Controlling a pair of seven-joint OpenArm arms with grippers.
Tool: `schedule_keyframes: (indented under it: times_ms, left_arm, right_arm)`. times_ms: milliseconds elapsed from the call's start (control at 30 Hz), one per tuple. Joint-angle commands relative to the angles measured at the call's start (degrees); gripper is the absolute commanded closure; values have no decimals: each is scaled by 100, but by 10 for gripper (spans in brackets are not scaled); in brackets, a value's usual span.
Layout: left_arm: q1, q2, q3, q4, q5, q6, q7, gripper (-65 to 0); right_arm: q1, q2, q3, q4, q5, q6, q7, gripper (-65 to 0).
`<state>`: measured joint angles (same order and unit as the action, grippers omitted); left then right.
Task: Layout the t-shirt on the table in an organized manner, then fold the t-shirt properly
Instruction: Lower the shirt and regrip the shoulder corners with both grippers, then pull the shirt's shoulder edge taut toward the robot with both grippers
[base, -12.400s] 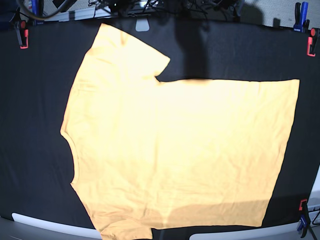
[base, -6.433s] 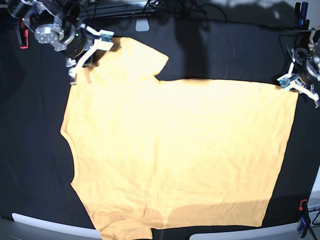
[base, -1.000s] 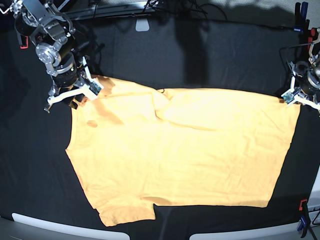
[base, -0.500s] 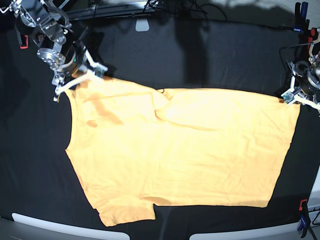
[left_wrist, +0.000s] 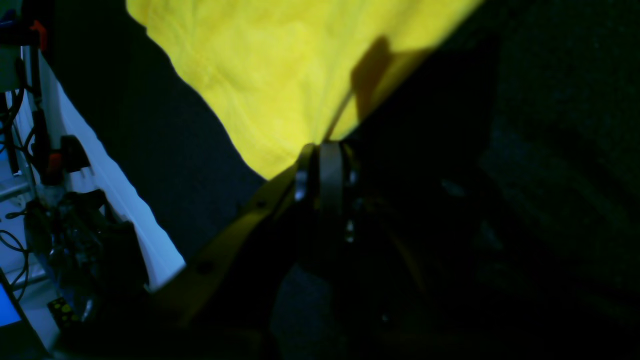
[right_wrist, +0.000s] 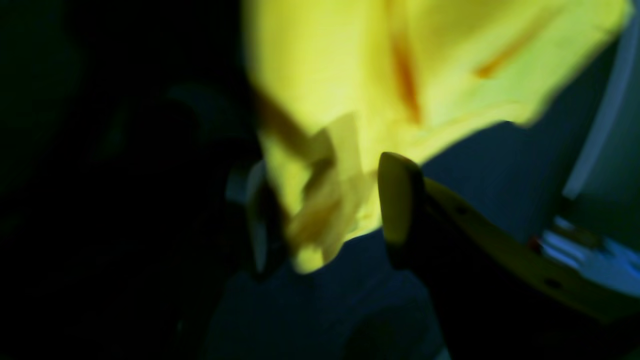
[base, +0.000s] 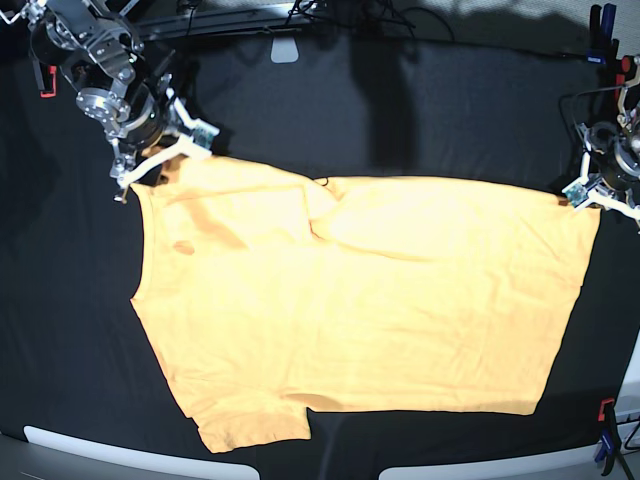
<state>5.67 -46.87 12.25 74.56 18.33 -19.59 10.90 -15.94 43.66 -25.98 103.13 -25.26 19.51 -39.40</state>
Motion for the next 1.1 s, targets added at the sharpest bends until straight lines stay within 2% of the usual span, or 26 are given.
schedule_keyframes:
  times_ms: [0, 100, 233, 267, 400, 533, 667, 767, 900, 967, 1067]
  left_arm:
    - [-59, -142, -55, 39, 26, 24, 15, 0]
    - [-57, -142, -55, 39, 24, 22, 116, 0]
    - [-52, -162, -55, 39, 28, -63, 334, 0]
    - [-39, -192, -55, 42, 28, -140, 337, 0]
    - [170, -435, -55, 52, 24, -280, 317, 0]
    - [636, -870, -55, 107, 2, -278, 306, 0]
    - [1189, -1228, -55, 256, -249, -275, 293, 0]
    - [1499, -1320, -57, 428, -505, -275, 345, 0]
    - [1825, -1316, -59, 750, -538, -236, 413, 0]
    - [1932, -1314, -59, 957, -540, 31, 413, 0]
    - [1917, -1314, -59, 1314, -533, 791, 505, 0]
  right_arm:
    - [74, 94, 48, -4, -90, -11, -83, -282]
    - [127, 94, 50, -9, -402, -22, -109, -201]
    - [133, 94, 50, 0, -608, -24, -114, -15]
    - [131, 94, 50, 4, -608, -24, -114, 0]
    - [103, 125, 50, 103, -601, -24, -315, 0]
    - [-170, 426, 50, 413, -413, -33, -662, 0]
    - [-708, 780, 50, 754, -431, -470, -852, 0]
    - [-1097, 944, 50, 966, -479, -619, -960, 0]
    - [-1462, 1014, 50, 1176, -481, -763, -1019, 0]
    - [-1523, 1021, 50, 1222, -485, -822, -1016, 0]
    - [-1519, 1019, 50, 1226, -479, -841, -1016, 0]
